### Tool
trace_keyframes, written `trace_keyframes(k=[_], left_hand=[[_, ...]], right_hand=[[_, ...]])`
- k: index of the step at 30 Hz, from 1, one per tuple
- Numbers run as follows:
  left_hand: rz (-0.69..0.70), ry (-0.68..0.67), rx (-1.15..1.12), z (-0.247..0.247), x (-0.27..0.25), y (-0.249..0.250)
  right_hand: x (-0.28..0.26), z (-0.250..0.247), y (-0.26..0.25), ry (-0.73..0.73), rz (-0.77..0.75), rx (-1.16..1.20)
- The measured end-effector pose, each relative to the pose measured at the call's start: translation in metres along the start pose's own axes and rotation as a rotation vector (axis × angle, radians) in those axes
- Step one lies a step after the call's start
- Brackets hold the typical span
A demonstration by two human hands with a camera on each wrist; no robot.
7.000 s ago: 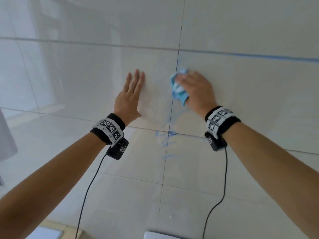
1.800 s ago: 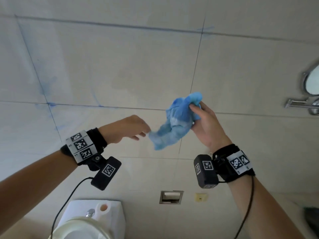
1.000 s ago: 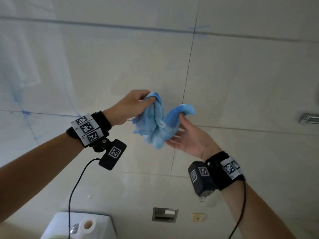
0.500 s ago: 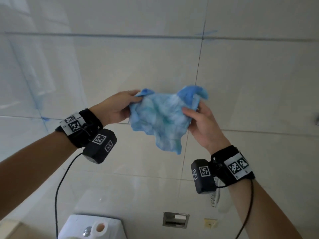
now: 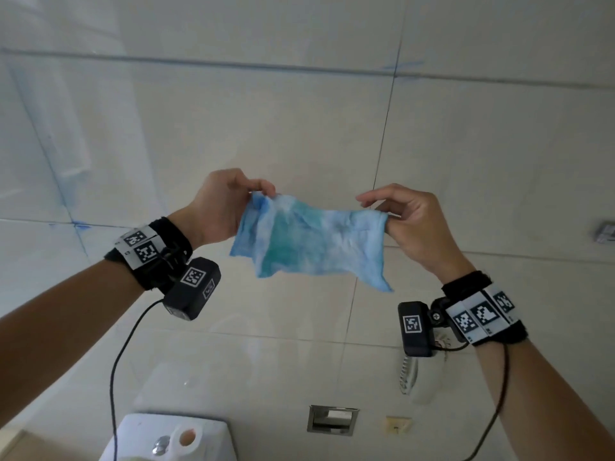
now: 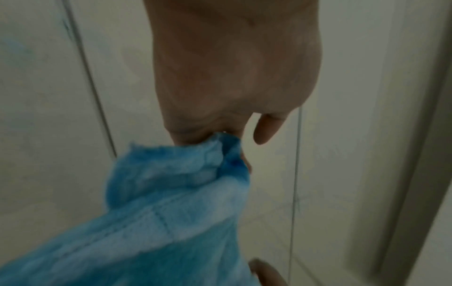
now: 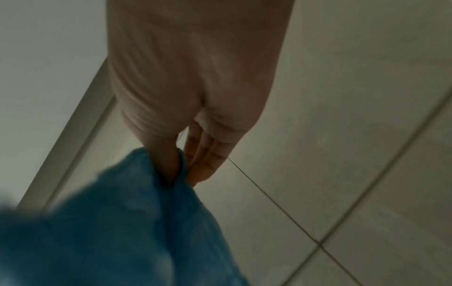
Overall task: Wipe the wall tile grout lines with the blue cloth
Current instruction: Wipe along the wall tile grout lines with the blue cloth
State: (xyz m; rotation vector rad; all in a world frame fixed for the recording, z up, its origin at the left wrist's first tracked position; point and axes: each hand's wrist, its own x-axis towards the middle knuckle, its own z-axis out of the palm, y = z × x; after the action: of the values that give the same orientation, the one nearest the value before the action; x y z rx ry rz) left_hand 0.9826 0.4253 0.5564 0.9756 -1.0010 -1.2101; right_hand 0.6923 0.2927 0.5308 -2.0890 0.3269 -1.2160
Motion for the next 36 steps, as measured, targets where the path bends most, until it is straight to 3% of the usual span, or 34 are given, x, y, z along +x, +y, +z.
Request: trace_keyframes(k=[3, 5, 7, 10, 13, 16, 17, 19, 22, 24, 27, 29, 31, 33, 36], left_hand=[[0.091, 0.027, 0.336, 0.023, 0.004, -0.014], [0.167, 0.032, 0.561, 0.037, 0.007, -0.016], [0.270, 0.016, 0.633, 0.051, 0.011, -0.009], [0.389, -0.075, 0.711, 0.076, 0.019, 0.009], [0.490, -0.070, 0.850, 0.095, 0.036, 0.023], [0.645, 0.110, 0.966, 0.105, 0.055, 0.025], [0.663, 0.135, 0.962, 0.108, 0.059, 0.023], [0.615, 0.069, 0.897, 0.115, 0.066, 0.020], [0.451, -0.197, 0.777, 0.121, 0.068, 0.023], [0.416, -0.300, 0.822, 0.121, 0.066, 0.031], [0.497, -0.243, 0.824, 0.120, 0.069, 0.050], [0.759, -0.046, 0.915, 0.113, 0.079, 0.068], [1.036, 0.155, 1.181, 0.103, 0.090, 0.088], [1.137, 0.314, 1.419, 0.098, 0.099, 0.108], [1.181, 0.472, 1.602, 0.098, 0.106, 0.137]], right_hand=[[-0.001, -0.008, -0.007, -0.022, 0.065, -0.024], [-0.002, -0.023, -0.011, -0.282, 0.173, 0.010], [-0.005, -0.033, -0.013, -0.598, 0.282, 0.029], [-0.010, -0.032, -0.008, -0.682, 0.325, 0.195], [-0.014, -0.024, 0.000, -0.577, 0.415, 0.376], [-0.009, -0.017, -0.009, -0.408, 0.563, 0.195], [-0.006, -0.014, -0.014, -0.325, 0.636, 0.234], [0.003, -0.009, -0.018, -0.201, 0.704, 0.460], [0.011, 0.000, -0.019, -0.083, 0.649, 0.707], [0.015, 0.006, -0.013, -0.001, 0.582, 0.792], [0.025, 0.001, -0.010, 0.240, 0.495, 0.855], [0.041, -0.014, -0.021, 0.500, 0.302, 0.602], [0.066, -0.036, -0.036, 0.735, 0.051, 0.095], [0.095, -0.055, -0.046, 0.846, -0.122, -0.265], [0.132, -0.078, -0.046, 0.941, -0.260, -0.583]])
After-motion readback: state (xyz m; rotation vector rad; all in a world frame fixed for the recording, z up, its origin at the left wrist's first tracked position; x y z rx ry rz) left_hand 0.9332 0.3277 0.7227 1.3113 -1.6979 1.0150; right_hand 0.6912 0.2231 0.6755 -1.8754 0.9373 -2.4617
